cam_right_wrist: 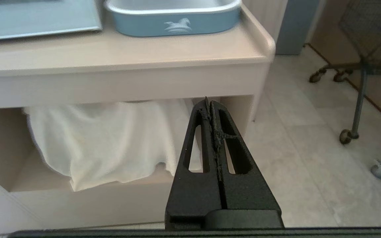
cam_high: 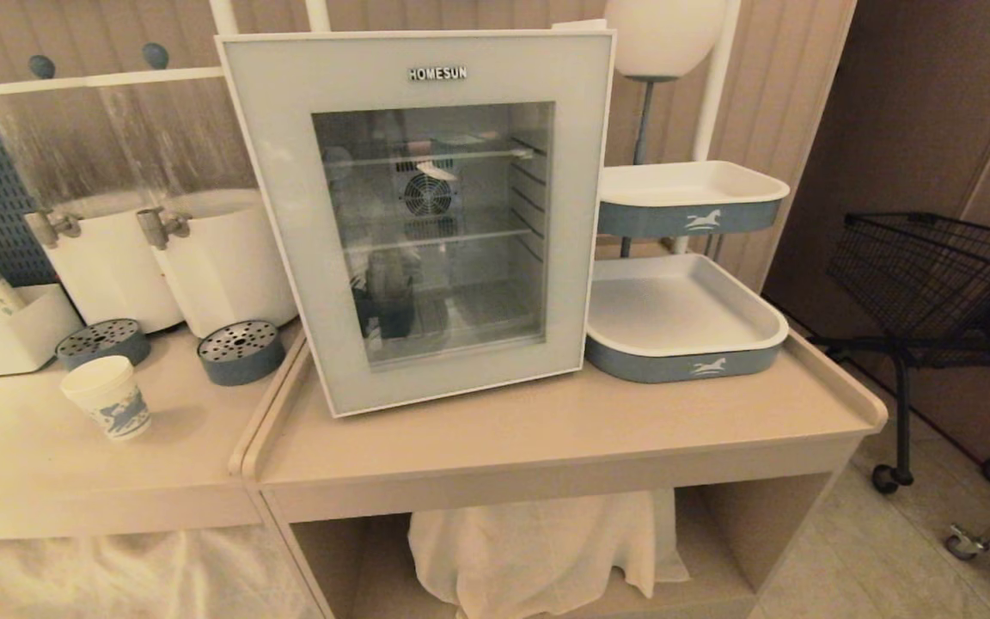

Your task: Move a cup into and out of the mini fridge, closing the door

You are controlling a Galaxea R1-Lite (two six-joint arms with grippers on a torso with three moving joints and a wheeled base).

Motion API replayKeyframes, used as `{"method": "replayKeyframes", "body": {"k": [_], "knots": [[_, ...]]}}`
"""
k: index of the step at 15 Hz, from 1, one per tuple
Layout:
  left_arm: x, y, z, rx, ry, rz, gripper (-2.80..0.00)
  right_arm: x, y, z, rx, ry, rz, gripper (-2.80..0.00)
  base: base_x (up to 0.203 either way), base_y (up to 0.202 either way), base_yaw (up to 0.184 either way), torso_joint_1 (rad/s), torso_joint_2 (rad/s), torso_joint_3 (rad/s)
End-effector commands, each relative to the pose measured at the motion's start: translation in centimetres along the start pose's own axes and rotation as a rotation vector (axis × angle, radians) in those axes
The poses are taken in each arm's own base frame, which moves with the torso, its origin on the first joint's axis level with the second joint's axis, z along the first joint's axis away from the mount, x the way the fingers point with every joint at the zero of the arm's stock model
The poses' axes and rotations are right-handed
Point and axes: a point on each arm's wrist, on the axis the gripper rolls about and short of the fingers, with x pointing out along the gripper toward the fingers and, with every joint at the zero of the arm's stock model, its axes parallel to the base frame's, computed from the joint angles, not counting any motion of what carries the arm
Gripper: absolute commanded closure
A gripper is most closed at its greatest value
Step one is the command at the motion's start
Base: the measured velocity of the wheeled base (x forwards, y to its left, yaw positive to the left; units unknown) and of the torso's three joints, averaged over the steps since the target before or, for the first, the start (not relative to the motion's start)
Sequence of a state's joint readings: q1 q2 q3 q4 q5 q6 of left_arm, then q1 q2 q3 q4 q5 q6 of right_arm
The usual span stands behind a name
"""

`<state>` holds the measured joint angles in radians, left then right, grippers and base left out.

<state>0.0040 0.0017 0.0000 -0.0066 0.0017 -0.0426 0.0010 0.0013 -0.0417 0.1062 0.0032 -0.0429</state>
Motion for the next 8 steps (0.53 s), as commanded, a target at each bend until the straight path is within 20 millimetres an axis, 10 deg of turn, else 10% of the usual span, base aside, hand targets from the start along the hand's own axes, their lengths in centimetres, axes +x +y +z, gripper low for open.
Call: {"method": "replayKeyframes", "body": {"k": [1, 8], "knots": [[0.02, 0.00, -0.03, 0.000, 0.002, 0.002, 0.00, 0.02, -0.01, -0.01, 0.000, 0.003, 0.002, 0.00, -0.085, 0.097, -0.010, -0.001, 0.00, 0.005], [0.02, 0.00, -0.03, 0.000, 0.002, 0.002, 0.00, 0.02, -0.01, -0.01, 0.000, 0.003, 0.002, 0.00, -0.185, 0.181, 0.007, 0.003, 0.00, 0.004]]}}
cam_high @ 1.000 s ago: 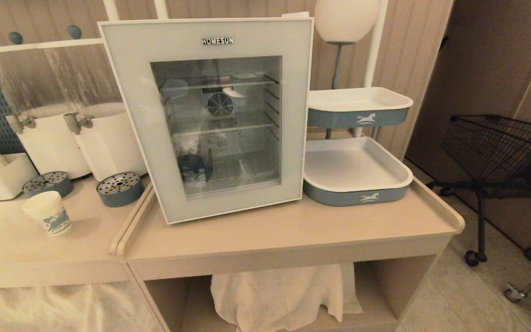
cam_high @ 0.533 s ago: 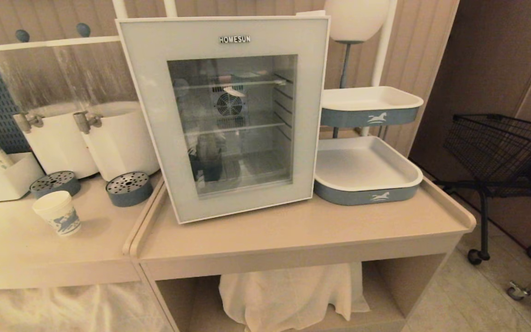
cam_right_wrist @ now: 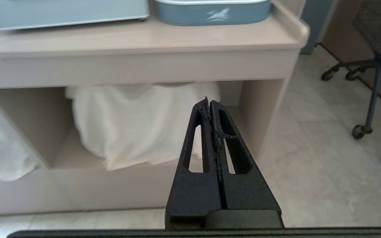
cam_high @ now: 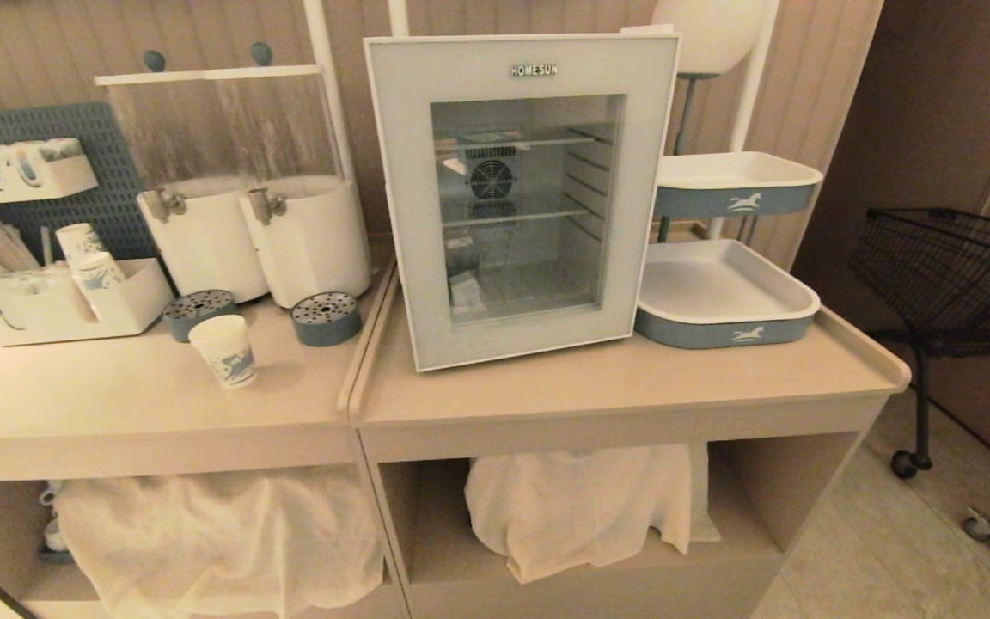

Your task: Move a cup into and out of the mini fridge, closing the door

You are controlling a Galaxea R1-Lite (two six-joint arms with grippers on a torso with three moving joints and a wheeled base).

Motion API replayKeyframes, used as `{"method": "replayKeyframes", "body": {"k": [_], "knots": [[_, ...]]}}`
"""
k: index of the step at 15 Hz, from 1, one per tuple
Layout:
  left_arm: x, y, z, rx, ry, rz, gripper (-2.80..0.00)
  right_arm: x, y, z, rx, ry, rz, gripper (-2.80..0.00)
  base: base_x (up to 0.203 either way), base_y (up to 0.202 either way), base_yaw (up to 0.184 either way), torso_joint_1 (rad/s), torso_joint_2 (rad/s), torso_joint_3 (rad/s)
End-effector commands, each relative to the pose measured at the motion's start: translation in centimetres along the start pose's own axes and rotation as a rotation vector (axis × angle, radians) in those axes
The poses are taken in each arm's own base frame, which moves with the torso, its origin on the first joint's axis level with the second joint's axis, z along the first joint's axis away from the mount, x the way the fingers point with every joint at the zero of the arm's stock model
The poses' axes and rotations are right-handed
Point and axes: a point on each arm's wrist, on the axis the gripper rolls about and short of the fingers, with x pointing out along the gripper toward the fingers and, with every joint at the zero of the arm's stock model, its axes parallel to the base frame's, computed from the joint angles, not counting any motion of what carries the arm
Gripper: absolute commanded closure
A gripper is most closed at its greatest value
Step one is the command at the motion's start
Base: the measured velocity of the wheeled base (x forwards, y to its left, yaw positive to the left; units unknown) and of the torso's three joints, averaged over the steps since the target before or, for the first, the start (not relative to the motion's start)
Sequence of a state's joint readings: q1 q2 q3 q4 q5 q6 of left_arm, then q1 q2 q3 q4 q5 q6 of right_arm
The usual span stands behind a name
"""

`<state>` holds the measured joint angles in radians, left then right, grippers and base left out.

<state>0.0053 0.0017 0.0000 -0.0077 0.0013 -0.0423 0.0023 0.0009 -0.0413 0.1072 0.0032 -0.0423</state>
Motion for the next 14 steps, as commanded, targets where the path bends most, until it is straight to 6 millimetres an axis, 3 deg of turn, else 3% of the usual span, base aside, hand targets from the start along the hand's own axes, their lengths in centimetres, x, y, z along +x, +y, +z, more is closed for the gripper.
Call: {"method": "replayKeyframes", "body": {"k": [1, 8, 14], "knots": [[0.02, 0.00, -0.04, -0.001, 0.003, 0.001, 0.00, 0.02, 0.00, 0.04, -0.001, -0.001, 0.001, 0.00, -0.195, 0.195, 0.014, 0.002, 0.01, 0.002], [0.02, 0.00, -0.04, -0.001, 0.003, 0.001, 0.00, 0.01, 0.01, 0.00, -0.055, -0.007, 0.006, 0.00, -0.188, 0.191, 0.015, 0.001, 0.00, 0.003], [0.02, 0.00, -0.04, -0.001, 0.003, 0.001, 0.00, 0.14, -0.01, 0.08, -0.016, -0.036, -0.001, 0.00, 0.000, 0.000, 0.000, 0.000, 0.00, 0.000]]}}
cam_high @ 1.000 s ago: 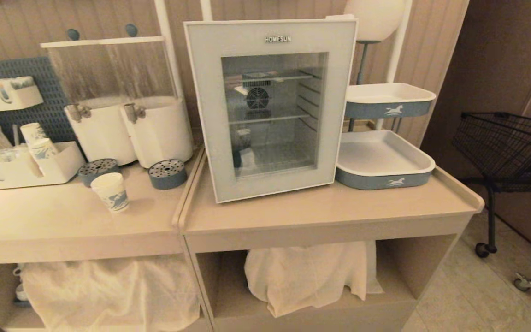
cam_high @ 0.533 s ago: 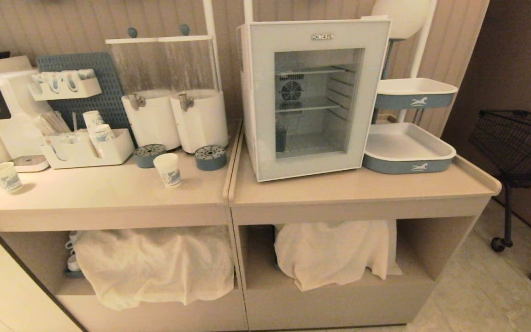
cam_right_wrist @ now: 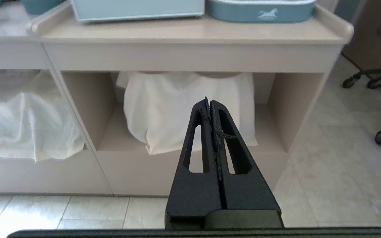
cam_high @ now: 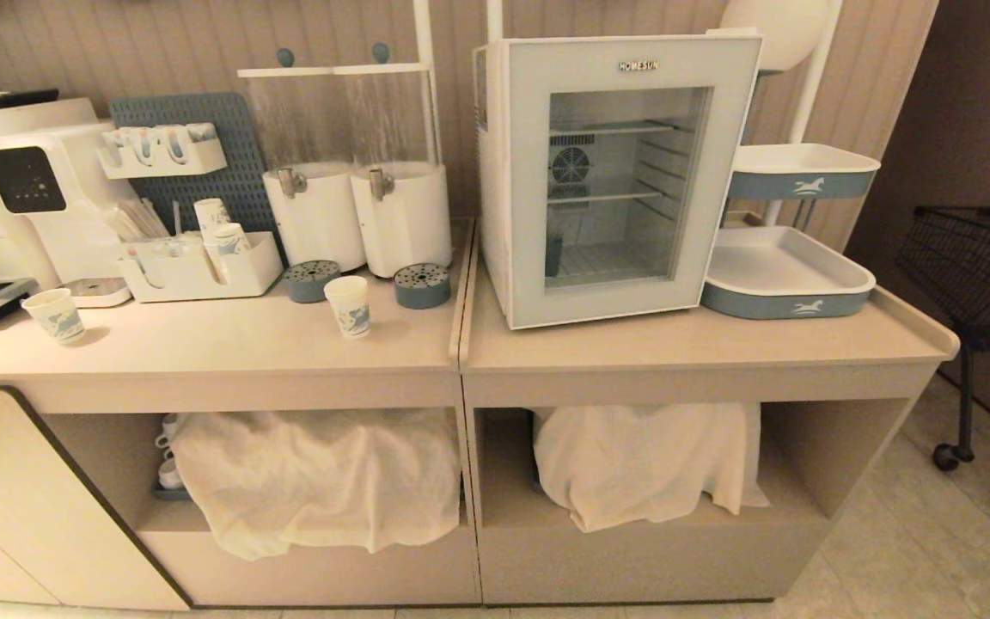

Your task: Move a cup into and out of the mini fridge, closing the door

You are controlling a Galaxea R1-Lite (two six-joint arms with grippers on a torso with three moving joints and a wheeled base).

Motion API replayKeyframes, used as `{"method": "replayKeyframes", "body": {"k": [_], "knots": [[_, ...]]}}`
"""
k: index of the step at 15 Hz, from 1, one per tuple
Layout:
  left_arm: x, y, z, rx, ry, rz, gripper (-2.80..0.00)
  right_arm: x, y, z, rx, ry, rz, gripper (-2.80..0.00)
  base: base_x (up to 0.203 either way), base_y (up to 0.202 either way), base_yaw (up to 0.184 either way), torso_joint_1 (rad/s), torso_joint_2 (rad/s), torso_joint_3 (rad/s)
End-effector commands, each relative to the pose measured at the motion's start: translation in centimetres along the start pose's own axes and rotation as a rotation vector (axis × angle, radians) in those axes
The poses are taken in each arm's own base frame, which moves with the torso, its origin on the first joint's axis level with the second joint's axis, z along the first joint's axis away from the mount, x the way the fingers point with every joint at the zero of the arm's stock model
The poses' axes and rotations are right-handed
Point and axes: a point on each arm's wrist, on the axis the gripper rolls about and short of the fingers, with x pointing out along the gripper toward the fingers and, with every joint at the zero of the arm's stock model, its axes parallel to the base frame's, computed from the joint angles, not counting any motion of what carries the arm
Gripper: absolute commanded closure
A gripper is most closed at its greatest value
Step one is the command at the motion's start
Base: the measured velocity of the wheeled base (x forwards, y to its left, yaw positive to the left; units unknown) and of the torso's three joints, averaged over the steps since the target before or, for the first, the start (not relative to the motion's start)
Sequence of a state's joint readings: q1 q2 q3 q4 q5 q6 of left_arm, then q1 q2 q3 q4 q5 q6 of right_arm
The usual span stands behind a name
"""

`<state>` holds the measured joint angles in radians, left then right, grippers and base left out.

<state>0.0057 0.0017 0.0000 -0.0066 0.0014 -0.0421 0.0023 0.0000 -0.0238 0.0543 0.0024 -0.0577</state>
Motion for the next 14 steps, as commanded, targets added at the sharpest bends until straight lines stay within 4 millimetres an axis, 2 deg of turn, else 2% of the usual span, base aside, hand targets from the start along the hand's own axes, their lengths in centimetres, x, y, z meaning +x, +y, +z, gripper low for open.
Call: {"method": "replayKeyframes", "body": {"k": [1, 5, 14], "knots": [[0.02, 0.00, -0.03, -0.001, 0.002, 0.001, 0.00, 0.00, 0.00, 0.00, 0.000, 0.001, 0.001, 0.00, 0.000, 0.000, 0.000, 0.000, 0.00, 0.000], [0.02, 0.00, -0.03, -0.001, 0.002, 0.001, 0.00, 0.01, 0.00, 0.00, 0.001, -0.001, 0.001, 0.00, -0.001, 0.026, 0.002, 0.001, 0.00, 0.001], [0.02, 0.00, -0.03, -0.001, 0.002, 0.001, 0.00, 0.02, 0.00, -0.01, 0.002, -0.003, 0.000, 0.00, 0.000, 0.188, 0.009, 0.002, 0.00, 0.001]]}}
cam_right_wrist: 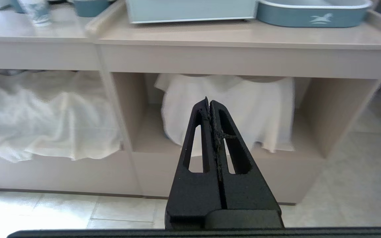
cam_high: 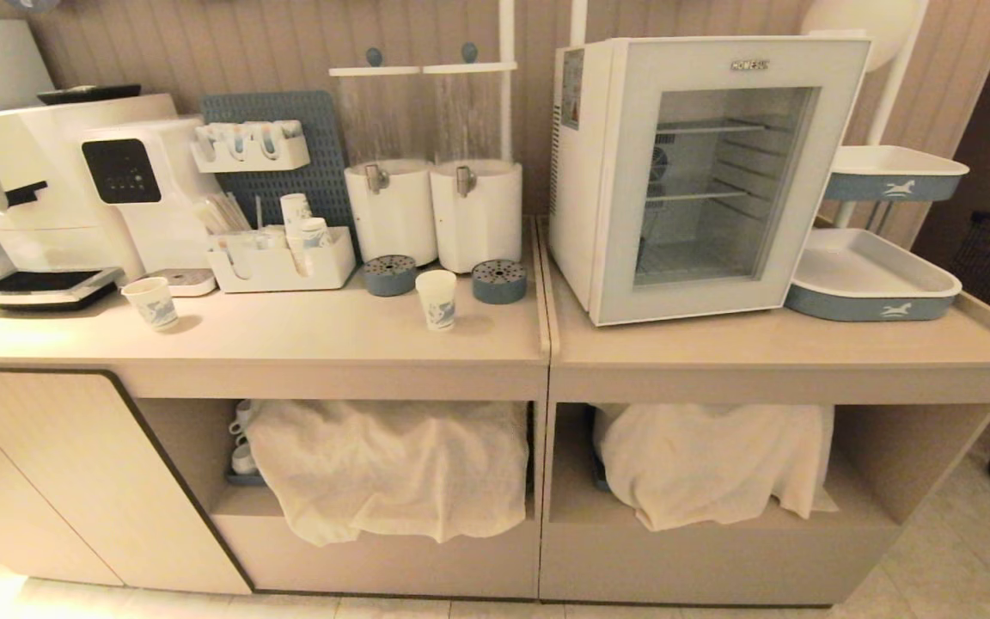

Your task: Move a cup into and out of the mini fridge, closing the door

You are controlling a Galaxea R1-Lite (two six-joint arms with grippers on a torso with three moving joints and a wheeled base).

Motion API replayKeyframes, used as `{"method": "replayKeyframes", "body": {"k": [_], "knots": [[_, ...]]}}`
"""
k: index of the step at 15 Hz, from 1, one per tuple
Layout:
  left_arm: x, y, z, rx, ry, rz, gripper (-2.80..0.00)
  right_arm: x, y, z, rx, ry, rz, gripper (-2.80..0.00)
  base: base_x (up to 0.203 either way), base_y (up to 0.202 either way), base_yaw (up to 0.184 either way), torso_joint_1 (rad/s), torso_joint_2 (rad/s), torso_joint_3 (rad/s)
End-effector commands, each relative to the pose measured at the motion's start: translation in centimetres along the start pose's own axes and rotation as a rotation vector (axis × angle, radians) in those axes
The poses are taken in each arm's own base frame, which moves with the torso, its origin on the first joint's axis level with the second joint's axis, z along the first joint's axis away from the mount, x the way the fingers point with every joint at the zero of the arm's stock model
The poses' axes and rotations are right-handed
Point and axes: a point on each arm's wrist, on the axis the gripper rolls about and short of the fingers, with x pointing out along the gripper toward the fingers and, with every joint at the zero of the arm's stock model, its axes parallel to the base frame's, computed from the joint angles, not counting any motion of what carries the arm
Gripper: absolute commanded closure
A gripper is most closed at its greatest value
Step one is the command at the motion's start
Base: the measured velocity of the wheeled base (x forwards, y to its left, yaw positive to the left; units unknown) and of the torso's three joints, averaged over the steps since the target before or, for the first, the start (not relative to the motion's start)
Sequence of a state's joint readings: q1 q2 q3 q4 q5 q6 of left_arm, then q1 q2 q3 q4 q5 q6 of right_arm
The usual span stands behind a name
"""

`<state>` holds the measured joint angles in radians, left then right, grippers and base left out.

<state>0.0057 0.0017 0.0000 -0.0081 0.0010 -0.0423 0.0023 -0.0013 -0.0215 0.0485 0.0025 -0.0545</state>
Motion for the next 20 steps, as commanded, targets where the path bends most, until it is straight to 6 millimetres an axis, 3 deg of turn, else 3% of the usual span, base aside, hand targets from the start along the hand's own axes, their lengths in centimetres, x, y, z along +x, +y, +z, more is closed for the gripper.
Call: {"method": "replayKeyframes", "body": {"k": [1, 20], "knots": [[0.02, 0.00, -0.04, -0.001, 0.003, 0.001, 0.00, 0.01, 0.00, 0.00, 0.001, 0.002, 0.000, 0.00, 0.000, 0.190, 0.006, -0.001, 0.00, 0.004], [0.02, 0.00, -0.04, -0.001, 0.003, 0.001, 0.00, 0.02, -0.01, 0.02, 0.015, 0.002, -0.002, 0.00, 0.000, 0.189, 0.004, 0.002, 0.00, 0.003]]}}
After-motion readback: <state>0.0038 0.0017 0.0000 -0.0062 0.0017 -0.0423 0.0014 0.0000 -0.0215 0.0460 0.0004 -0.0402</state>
